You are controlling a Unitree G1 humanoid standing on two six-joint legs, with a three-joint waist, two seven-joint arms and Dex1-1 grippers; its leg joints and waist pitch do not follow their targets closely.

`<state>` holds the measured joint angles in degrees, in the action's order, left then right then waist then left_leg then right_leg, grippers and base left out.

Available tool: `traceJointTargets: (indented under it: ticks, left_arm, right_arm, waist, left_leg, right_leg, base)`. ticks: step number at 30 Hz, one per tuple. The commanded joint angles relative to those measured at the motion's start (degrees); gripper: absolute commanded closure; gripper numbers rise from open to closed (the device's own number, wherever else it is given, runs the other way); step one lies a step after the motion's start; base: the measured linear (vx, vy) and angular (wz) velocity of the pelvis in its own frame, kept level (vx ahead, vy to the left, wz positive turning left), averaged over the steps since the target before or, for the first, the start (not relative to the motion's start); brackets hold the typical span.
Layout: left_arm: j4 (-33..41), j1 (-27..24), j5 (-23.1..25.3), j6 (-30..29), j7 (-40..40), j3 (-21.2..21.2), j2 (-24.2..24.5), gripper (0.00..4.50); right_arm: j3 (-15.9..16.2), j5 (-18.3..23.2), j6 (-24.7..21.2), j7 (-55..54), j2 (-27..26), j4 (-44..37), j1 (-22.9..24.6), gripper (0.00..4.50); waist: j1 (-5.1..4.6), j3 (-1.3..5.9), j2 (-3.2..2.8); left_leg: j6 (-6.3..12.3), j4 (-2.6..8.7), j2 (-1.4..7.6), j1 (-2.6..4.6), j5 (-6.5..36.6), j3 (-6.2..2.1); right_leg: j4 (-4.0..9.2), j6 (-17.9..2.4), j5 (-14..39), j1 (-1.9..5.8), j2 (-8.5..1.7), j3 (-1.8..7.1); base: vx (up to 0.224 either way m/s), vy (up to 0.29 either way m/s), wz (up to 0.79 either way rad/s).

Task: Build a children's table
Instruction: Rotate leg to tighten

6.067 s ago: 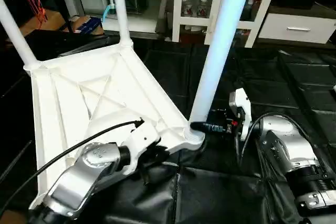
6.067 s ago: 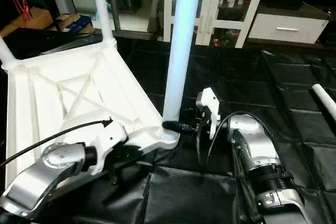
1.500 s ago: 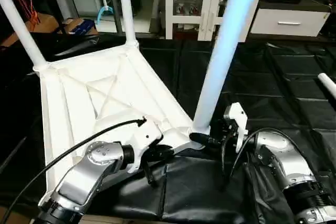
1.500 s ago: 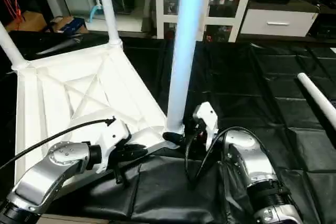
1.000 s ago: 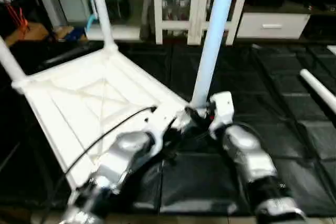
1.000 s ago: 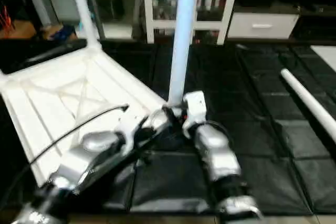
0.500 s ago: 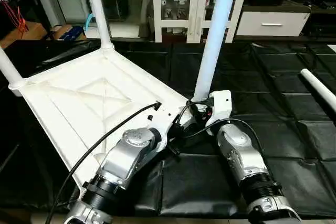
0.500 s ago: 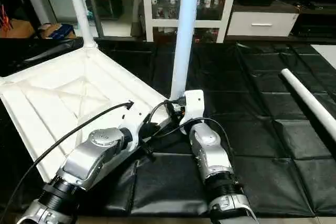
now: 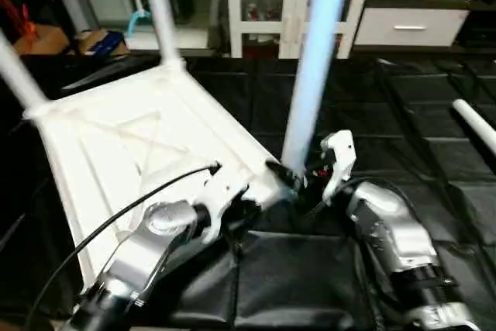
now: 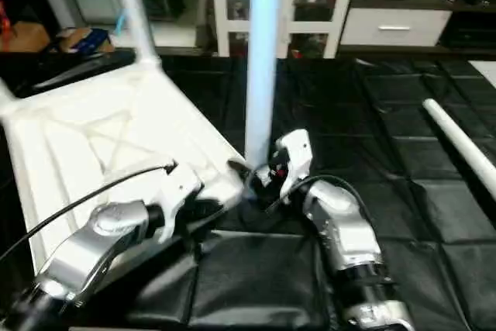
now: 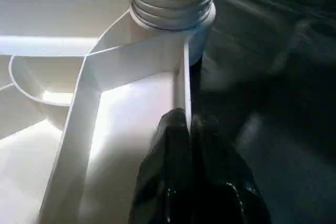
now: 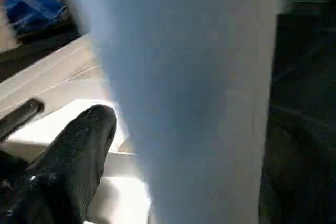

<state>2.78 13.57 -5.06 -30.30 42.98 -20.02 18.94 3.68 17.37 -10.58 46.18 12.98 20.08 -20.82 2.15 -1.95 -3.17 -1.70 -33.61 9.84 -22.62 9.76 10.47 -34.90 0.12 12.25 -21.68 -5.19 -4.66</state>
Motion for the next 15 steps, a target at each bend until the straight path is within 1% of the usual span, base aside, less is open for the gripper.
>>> traceJointTargets:
  ticks: [1, 2, 3, 4, 5, 6, 7, 8, 9, 11, 14, 15]
  left_arm:
    - [0.29, -1.54, -1.64, -0.38, 2.71, -2.22, 0.65, 4.50]
    - [1.03, -2.02, -2.01, -0.43, 3.19, -2.08, 1.16, 4.50]
    - [2.16, -2.74, -2.54, -0.49, 3.88, -1.87, 1.98, 4.50]
    - [2.68, -3.09, -2.79, -0.44, 4.24, -1.74, 2.46, 4.50]
    - [2.84, -3.28, -2.86, -0.41, 4.44, -1.65, 2.80, 4.50]
    - [2.94, -3.40, -2.84, -0.44, 4.67, -1.54, 3.03, 4.50]
    - [2.99, -3.46, -2.79, -0.48, 4.82, -1.46, 3.14, 4.50]
    - [3.05, -3.53, -2.69, -0.53, 4.92, -1.36, 3.22, 4.50]
    - [3.10, -3.57, -2.63, -0.55, 4.99, -1.30, 3.25, 4.50]
    - [3.21, -3.63, -2.64, -0.61, 5.08, -1.27, 3.35, 4.50]
    - [3.43, -3.68, -2.86, -0.73, 5.08, -1.38, 3.61, 4.50]
    - [3.48, -3.70, -2.92, -0.75, 5.07, -1.40, 3.67, 4.50]
  right_arm:
    - [0.49, -0.18, -0.33, 2.31, 1.33, -0.62, 0.65, 0.08]
    - [0.67, -0.26, -0.38, 3.73, 2.31, -0.32, 0.73, 0.08]
    - [1.08, -0.10, -0.76, 6.24, 3.91, -0.23, 0.93, 0.08]
    - [1.41, -0.04, -0.97, 7.80, 4.87, -0.29, 1.04, 0.08]
    - [1.73, -0.14, -1.11, 8.92, 5.59, -0.10, 1.04, 0.08]
    - [1.99, -0.26, -1.08, 9.70, 6.13, 0.09, 0.99, 0.08]
    - [2.13, -0.37, -1.01, 10.11, 6.42, 0.26, 0.94, 0.08]
    - [2.24, -0.46, -0.82, 10.49, 6.62, 0.55, 0.87, 0.08]
    - [2.30, -0.50, -0.67, 10.69, 6.71, 0.72, 0.84, 0.08]
    - [2.46, -0.62, -0.34, 11.02, 6.83, 0.95, 0.82, 0.08]
    - [2.87, -0.81, 0.08, 11.83, 7.30, 1.05, 0.98, 0.08]
    - [2.97, -0.86, 0.18, 12.01, 7.41, 1.07, 1.01, 0.24]
  waist:
    - [-0.08, 2.85, 0.36]
    - [-0.08, 2.76, 0.37]
    - [-0.16, 2.79, 0.73]
    - [-0.13, 2.62, 0.74]
    - [-0.15, 2.48, 0.90]
    - [-0.11, 2.54, 0.84]
    - [-0.11, 2.54, 0.84]
    - [-0.21, 2.43, 1.02]
    - [-0.18, 2.42, 0.96]
    - [-0.16, 2.50, 0.97]
    - [-0.07, 2.60, 0.97]
    - [-0.06, 2.63, 0.99]
  left_leg:
    - [2.96, 4.29, 3.76, 1.43, 13.98, -1.34]
    - [2.68, 4.37, 3.76, 1.43, 14.37, -1.28]
    - [2.35, 4.41, 3.62, 1.23, 15.09, -1.31]
    - [2.15, 4.51, 3.61, 1.23, 16.13, -1.23]
    - [1.92, 4.49, 3.58, 1.50, 17.37, -1.04]
    - [1.63, 4.44, 3.58, 1.57, 17.63, -1.01]
    - [1.63, 4.44, 3.58, 1.57, 17.63, -1.01]
    - [1.64, 4.48, 3.55, 1.49, 17.65, -0.97]
    - [1.54, 4.48, 3.55, 1.57, 17.83, -0.98]
    - [1.54, 4.36, 3.54, 1.63, 17.48, -0.94]
    - [1.85, 4.28, 3.55, 1.61, 16.37, -0.91]
    - [1.97, 4.28, 3.56, 1.56, 15.96, -0.93]
  right_leg:
    - [4.17, -13.05, 6.14, 1.65, -3.26, 2.98]
    - [4.23, -12.98, 6.61, 1.56, -3.20, 3.05]
    - [4.09, -12.68, 7.33, 1.79, -3.12, 3.05]
    - [4.26, -12.14, 9.17, 1.72, -3.18, 3.17]
    - [4.60, -11.76, 11.39, 1.41, -3.25, 3.41]
    - [4.69, -11.48, 12.62, 1.40, -3.35, 3.55]
    - [4.69, -11.48, 12.62, 1.40, -3.35, 3.55]
    - [4.81, -11.21, 13.30, 1.31, -3.31, 3.61]
    - [4.88, -11.04, 14.20, 1.21, -3.37, 3.65]
    - [4.93, -10.98, 14.22, 1.15, -3.36, 3.68]
    - [4.76, -11.36, 12.69, 1.19, -3.26, 3.64]
    - [4.67, -11.41, 12.14, 1.26, -3.25, 3.63]
  base:
    - [0.000, 0.000, 0.00]
    - [0.000, 0.000, 0.00]
    - [0.000, 0.000, 0.00]
    - [0.000, 0.000, 0.00]
    - [0.000, 0.000, 0.00]
    - [0.000, 0.000, 0.00]
    - [0.000, 0.000, 0.00]
    - [0.000, 0.000, 0.00]
    - [0.000, 0.000, 0.00]
    - [0.000, 0.000, 0.00]
    - [0.000, 0.000, 0.00]
    - [0.000, 0.000, 0.00]
